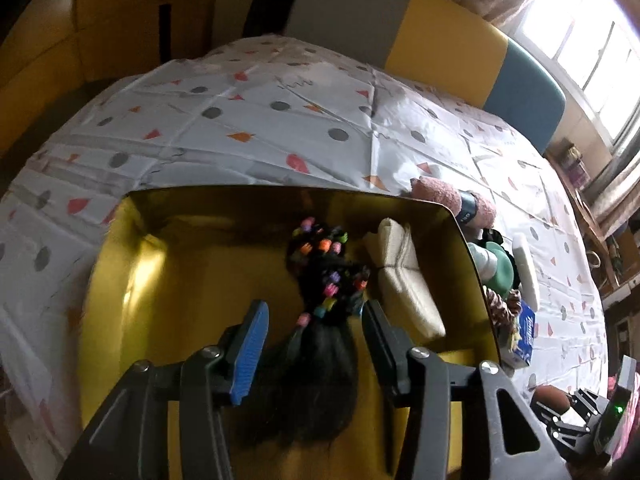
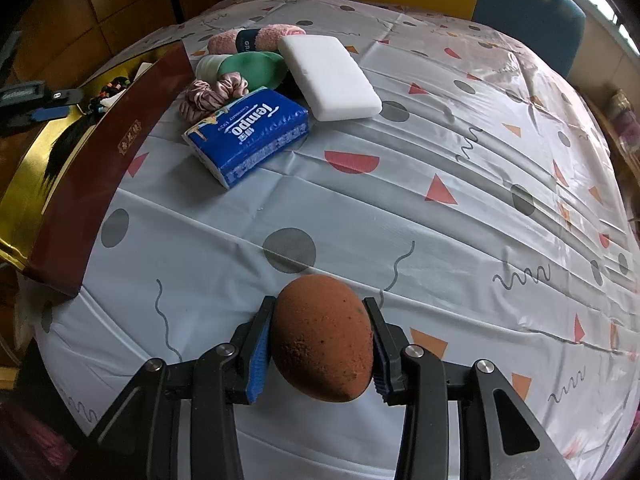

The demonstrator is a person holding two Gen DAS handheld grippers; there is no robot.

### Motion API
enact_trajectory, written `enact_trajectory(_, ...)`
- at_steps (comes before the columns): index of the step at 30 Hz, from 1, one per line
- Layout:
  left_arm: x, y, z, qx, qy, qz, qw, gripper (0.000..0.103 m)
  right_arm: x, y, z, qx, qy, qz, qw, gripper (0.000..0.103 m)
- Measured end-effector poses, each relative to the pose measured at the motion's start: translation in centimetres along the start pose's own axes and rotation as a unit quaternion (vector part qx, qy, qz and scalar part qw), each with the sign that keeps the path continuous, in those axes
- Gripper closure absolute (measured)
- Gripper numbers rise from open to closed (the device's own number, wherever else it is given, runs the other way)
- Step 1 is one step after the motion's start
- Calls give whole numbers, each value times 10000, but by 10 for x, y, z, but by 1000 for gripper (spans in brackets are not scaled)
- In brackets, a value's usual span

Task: Organize soft objects
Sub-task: 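Lower the hair piece into the tray with the left tool while the right tool grasps the brown sponge, then hold the brown round sponge in the right tool above the bed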

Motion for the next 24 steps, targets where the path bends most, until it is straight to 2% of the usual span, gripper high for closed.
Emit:
enact_trajectory(11, 20, -59, 78, 484, 397, -356, 9974, 54, -4, -2, 0, 66, -91, 98, 9999, 60)
enact_trajectory(24, 34, -101, 115, 824, 763, -620, 9917, 54, -6, -7, 4, 140, -138, 168, 9997, 61)
Point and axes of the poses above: each gripper's, at about its wrist camera, not at the fingertips, and z roughly against the way its jaws point, x to its right, y to its top, the point moved 4 cm from there along -z, roughly the way its jaws point, and after that the axes turned 10 degrees about -z, right-handed, at the moved point
